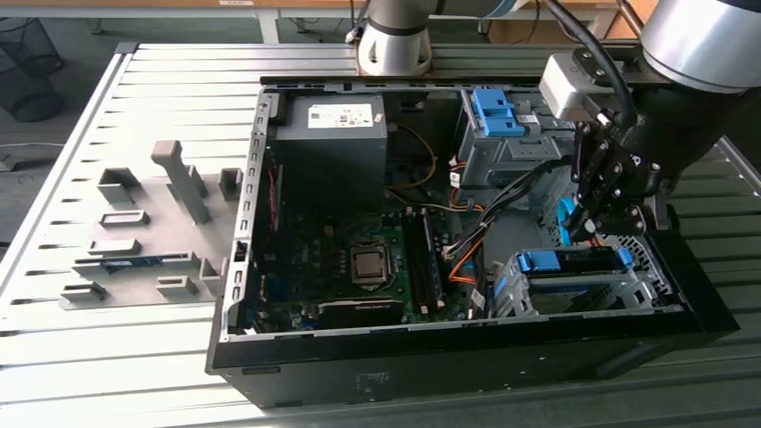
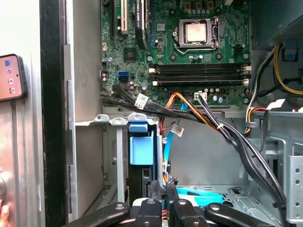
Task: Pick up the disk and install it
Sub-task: 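Insert the second disk wire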
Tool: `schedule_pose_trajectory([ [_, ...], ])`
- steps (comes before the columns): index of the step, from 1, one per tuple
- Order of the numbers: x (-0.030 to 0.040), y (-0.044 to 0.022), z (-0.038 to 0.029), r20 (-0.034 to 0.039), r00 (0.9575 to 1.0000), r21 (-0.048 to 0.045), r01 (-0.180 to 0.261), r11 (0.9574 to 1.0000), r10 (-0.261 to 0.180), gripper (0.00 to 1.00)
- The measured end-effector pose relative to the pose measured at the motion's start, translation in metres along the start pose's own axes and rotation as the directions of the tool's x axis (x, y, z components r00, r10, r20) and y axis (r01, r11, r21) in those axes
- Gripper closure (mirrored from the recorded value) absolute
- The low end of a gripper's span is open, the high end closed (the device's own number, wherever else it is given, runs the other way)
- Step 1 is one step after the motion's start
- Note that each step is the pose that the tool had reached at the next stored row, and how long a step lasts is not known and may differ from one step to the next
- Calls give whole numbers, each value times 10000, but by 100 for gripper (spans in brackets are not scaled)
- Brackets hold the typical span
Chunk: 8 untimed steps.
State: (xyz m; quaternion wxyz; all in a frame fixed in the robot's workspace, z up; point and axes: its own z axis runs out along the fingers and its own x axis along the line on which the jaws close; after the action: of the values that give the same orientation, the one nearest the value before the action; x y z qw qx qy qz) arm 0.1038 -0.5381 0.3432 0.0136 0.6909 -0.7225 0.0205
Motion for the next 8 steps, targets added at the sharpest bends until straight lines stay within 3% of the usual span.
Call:
schedule_pose_trajectory([
  [8,69,0,44,52,10000,58,-4,10000,4,84],
])
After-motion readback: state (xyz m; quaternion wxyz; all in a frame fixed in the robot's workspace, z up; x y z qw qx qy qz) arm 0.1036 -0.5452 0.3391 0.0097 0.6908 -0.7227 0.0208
